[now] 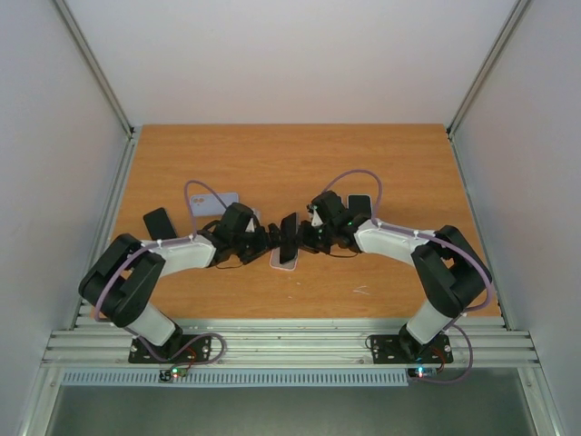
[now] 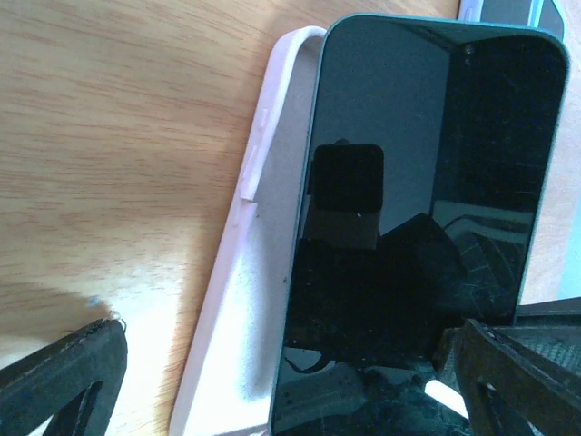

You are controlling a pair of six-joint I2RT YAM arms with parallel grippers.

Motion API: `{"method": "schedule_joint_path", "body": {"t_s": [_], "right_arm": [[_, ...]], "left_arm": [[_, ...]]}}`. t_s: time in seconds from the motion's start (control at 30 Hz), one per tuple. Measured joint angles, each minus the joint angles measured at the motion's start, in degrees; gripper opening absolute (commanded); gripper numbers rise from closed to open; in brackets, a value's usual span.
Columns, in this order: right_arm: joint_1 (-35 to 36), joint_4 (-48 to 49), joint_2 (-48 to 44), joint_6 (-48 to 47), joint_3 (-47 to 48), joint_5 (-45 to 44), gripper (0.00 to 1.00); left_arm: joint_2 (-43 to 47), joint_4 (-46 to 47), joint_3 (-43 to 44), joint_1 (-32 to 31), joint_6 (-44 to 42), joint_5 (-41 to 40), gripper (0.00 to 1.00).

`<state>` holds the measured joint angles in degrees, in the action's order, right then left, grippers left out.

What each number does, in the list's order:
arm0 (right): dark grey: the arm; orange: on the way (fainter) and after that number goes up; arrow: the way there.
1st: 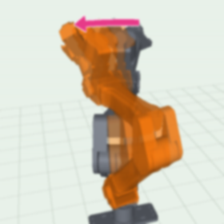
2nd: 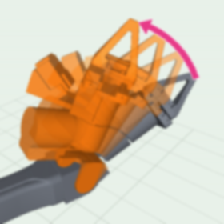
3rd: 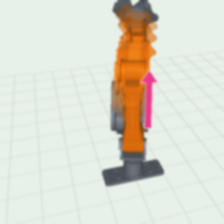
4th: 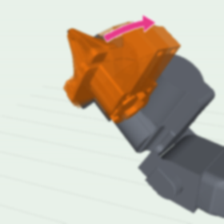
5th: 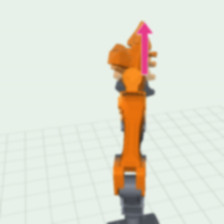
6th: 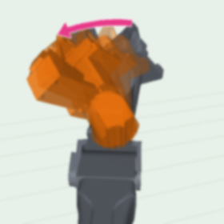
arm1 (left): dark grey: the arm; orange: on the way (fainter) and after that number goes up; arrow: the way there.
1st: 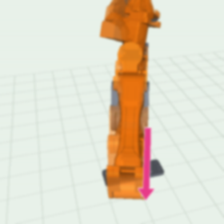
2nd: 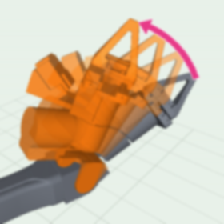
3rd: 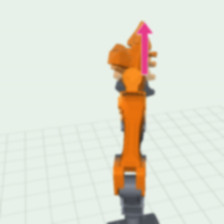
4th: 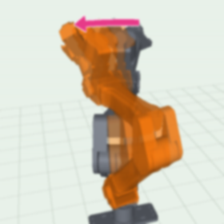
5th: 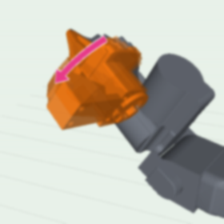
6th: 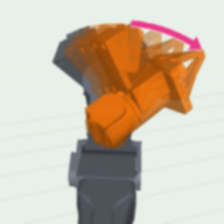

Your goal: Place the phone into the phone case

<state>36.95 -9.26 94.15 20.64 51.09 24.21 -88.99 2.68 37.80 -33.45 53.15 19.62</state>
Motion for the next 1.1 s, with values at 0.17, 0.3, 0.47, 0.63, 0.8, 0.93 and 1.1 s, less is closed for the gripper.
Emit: {"method": "schedule_joint_path", "body": {"t_s": [0.17,0.3,0.47,0.63,0.8,0.93,1.1], "right_arm": [[-0.2,1.2,0.5,1.7,-1.0,0.2,0.01],[-0.2,4.0,1.7,3.3,-2.0,1.6,0.01],[-0.8,6.7,2.5,4.4,-3.0,4.1,0.01],[-1.0,9.4,3.0,4.5,-4.1,5.9,0.01],[-1.1,12.3,3.0,4.4,-5.9,7.3,0.01],[-1.1,14.5,2.8,3.9,-7.4,8.1,0.01],[-1.2,17.0,2.1,3.8,-9.8,9.4,0.01]], "left_arm": [[-1.4,3.1,0.0,-0.2,1.5,1.7,0.99],[-2.8,6.1,0.0,-1.0,2.8,2.8,0.99],[-3.7,8.8,0.0,-1.4,5.3,3.0,0.99],[-3.5,10.3,-0.8,-2.3,7.6,1.0,0.98],[-2.7,10.9,-1.6,-4.2,8.9,-2.4,0.97],[-1.8,10.9,-2.3,-6.2,10.2,-5.9,0.97],[-0.8,10.0,-2.7,-8.9,11.5,-9.9,0.96]]}}
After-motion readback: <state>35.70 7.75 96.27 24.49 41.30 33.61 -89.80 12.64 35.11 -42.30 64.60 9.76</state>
